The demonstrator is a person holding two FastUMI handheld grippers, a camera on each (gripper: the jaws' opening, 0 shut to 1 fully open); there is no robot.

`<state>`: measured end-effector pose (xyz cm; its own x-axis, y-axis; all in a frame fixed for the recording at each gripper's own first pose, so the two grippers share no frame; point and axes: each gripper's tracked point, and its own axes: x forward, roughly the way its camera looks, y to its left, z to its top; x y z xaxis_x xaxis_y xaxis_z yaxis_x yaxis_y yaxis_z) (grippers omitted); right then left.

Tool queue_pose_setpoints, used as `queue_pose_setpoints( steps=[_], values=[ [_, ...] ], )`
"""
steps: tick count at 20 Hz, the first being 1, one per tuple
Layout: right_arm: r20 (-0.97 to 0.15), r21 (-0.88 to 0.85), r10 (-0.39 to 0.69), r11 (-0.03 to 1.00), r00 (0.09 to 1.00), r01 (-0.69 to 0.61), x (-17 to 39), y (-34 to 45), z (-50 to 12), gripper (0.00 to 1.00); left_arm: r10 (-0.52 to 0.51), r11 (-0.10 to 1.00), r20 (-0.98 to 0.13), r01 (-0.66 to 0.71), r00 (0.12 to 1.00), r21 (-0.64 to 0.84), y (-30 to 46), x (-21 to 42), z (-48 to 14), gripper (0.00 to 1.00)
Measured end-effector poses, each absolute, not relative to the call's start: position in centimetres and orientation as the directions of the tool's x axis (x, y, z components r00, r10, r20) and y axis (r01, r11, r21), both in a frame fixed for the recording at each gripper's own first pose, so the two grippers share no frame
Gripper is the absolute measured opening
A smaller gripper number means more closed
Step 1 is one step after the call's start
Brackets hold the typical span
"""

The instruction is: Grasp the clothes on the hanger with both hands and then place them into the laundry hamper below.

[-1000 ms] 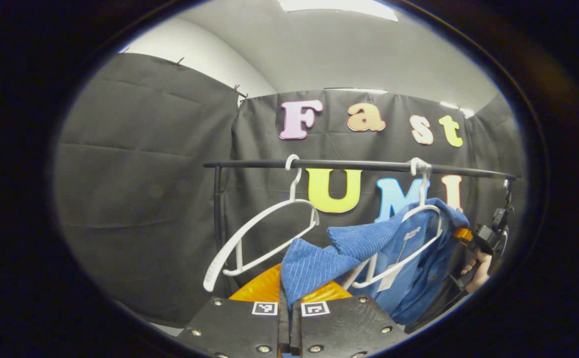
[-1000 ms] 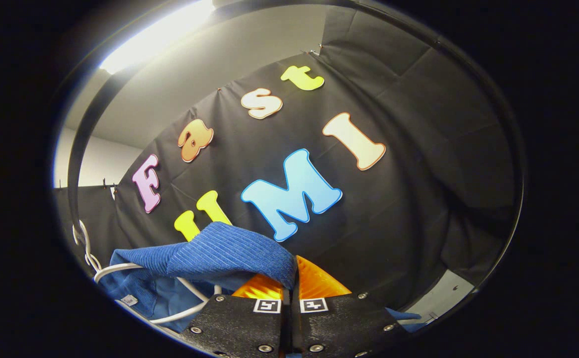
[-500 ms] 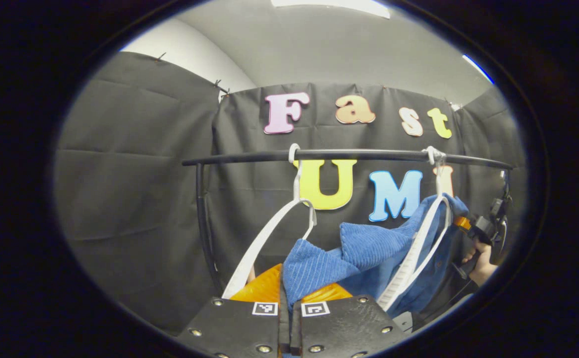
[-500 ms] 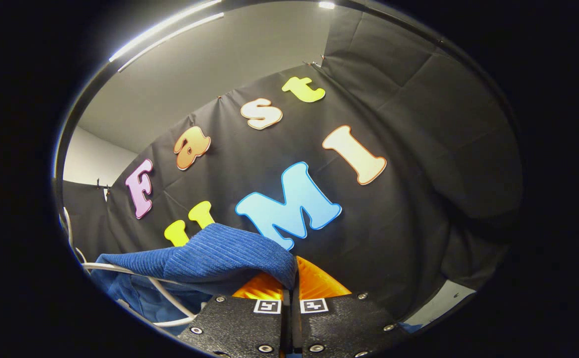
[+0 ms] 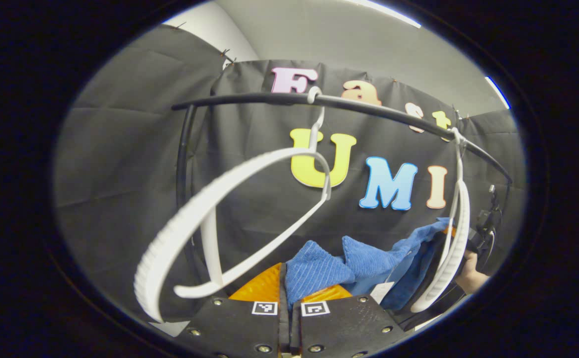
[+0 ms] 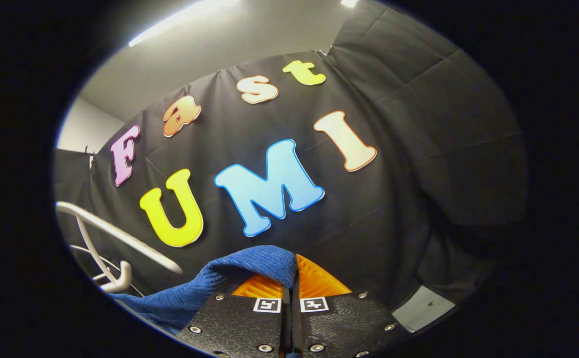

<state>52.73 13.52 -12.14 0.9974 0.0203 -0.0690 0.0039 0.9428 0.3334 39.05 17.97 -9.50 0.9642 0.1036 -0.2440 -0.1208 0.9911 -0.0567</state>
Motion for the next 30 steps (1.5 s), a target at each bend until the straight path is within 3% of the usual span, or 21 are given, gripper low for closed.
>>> queue_pose_setpoints(
  steps=[12,22,26,30],
  values=[
    [-0.13,0.227,0.058,0.973,0.99,-0.027,43.2,10.1,-15.8,0.0,0.179,0.973,-0.294,-0.214,0.939,-0.091,16.1,30.0,-13.8,0.02],
    [-0.331,0.122,0.14,0.987,0.933,-0.104,33.0,5.0,-21.1,0.0,0.203,0.977,-0.368,-0.214,0.907,0.012,8.6,19.6,-17.8,0.02],
    [-0.371,0.077,0.156,0.988,0.915,-0.138,29.1,4.3,-21.7,0.0,0.185,0.982,-0.387,-0.181,0.903,0.047,6.0,16.5,-18.7,0.02],
    [-0.443,0.032,0.138,0.99,0.886,-0.138,24.1,4.3,-23.9,0.0,0.05,0.999,-0.433,-0.036,0.9,0.04,2.4,15.8,-20.9,0.03]
  ],
)
